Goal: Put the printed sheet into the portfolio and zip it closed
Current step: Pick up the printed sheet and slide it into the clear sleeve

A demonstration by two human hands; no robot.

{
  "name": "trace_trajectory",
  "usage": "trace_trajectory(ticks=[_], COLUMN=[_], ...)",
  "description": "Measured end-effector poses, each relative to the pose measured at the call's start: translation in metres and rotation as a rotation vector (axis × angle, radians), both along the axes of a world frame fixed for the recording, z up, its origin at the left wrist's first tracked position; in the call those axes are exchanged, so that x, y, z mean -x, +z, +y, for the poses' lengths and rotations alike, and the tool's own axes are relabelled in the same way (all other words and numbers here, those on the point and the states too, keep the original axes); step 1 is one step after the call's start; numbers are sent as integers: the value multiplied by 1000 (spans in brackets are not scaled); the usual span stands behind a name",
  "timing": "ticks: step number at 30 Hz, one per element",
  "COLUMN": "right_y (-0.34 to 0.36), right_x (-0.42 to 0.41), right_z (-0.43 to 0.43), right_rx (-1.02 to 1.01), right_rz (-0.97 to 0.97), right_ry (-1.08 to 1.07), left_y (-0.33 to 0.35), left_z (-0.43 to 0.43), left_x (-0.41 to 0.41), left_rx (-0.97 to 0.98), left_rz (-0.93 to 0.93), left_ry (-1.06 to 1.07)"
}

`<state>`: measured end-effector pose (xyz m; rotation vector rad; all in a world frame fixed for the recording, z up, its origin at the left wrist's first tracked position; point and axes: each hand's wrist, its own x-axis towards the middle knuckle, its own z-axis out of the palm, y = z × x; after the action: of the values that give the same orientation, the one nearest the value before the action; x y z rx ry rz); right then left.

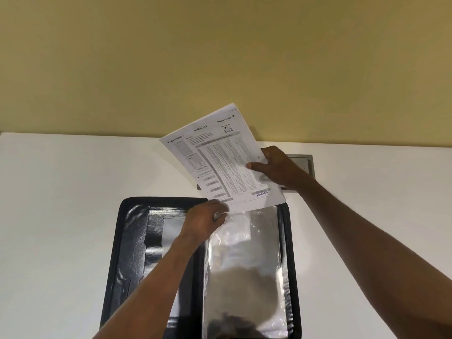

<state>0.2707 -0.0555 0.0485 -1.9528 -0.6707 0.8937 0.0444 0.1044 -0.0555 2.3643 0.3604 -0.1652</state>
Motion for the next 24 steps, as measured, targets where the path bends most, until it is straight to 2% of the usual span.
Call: trace_trajectory(ticks=[7,18,20,24], right_y=[-27,-47,-48,-49], right_x=[-1,0,-1,-7], right_z=[15,15,15,14], right_rx=[-15,-29,-25,-2], right_rz=[99,200,208,220], right_ry=[6,-30,-37,-28], left_y=[5,36,40,50], left_z=[-33,-117,-126,-134], left_x=[-13,-62,-69,-70], left_rx=[-11,-45,-106,-106], left_rz=[60,-6,48,212], left_ry=[-46,-27,-19,-23])
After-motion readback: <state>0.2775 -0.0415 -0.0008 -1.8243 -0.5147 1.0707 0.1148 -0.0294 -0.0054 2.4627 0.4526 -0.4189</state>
